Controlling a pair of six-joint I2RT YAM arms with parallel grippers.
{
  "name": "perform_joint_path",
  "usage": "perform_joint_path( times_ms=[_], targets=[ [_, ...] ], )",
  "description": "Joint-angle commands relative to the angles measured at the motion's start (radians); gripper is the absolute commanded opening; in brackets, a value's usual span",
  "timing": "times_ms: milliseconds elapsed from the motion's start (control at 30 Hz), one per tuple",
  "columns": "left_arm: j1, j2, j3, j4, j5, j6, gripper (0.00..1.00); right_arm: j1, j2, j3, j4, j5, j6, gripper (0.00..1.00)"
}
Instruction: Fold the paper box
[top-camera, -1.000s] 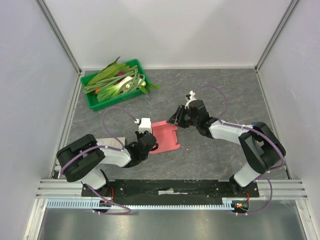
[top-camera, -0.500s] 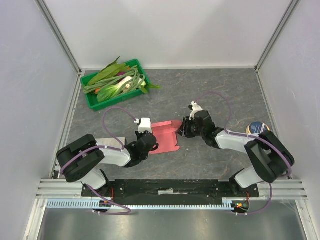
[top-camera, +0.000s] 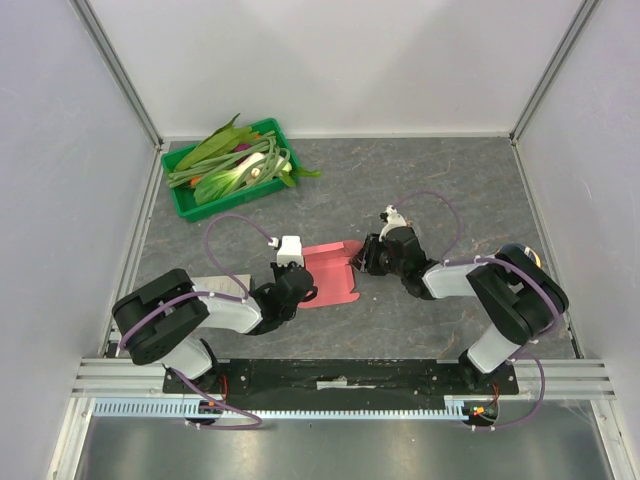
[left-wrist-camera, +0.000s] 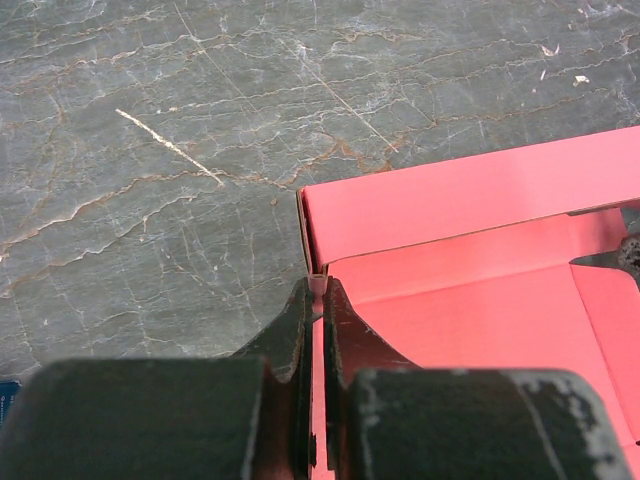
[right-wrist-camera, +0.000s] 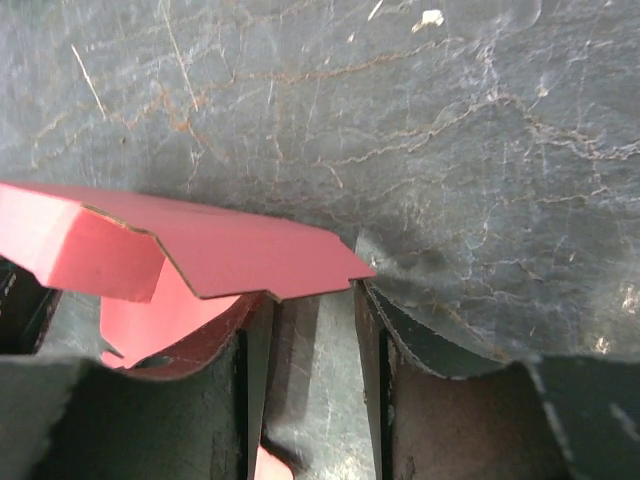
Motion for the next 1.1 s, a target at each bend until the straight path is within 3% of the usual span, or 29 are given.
perform_joint_path(
  times_ms=[0,333,600,833,1067],
  targets=[
    [-0.013,0.014,0.012,-0.048,0.008,-0.035,0.02,0.016,0.026,-0.022,0.171,0.080,0.073,0.43],
    [-0.026,0.018,0.021,-0.052,0.005,-0.035,0.02,0.033,0.109,-0.033,0.310,0.066,0.144,0.26],
    [-0.035,0.018,0.035,-0.065,-0.004,-0.027,0.02,0.097,0.076,-0.031,0.349,0.073,0.087,0.00],
    [-0.047,0.021,0.038,-0.065,-0.006,-0.030,0.02,0.125,0.077,-0.036,0.481,-0.007,0.112,0.00],
    [-0.056,0.015,0.040,-0.066,-0.014,-0.029,0.02,0.142,0.134,0.006,0.454,-0.030,0.153,0.00]
  ],
)
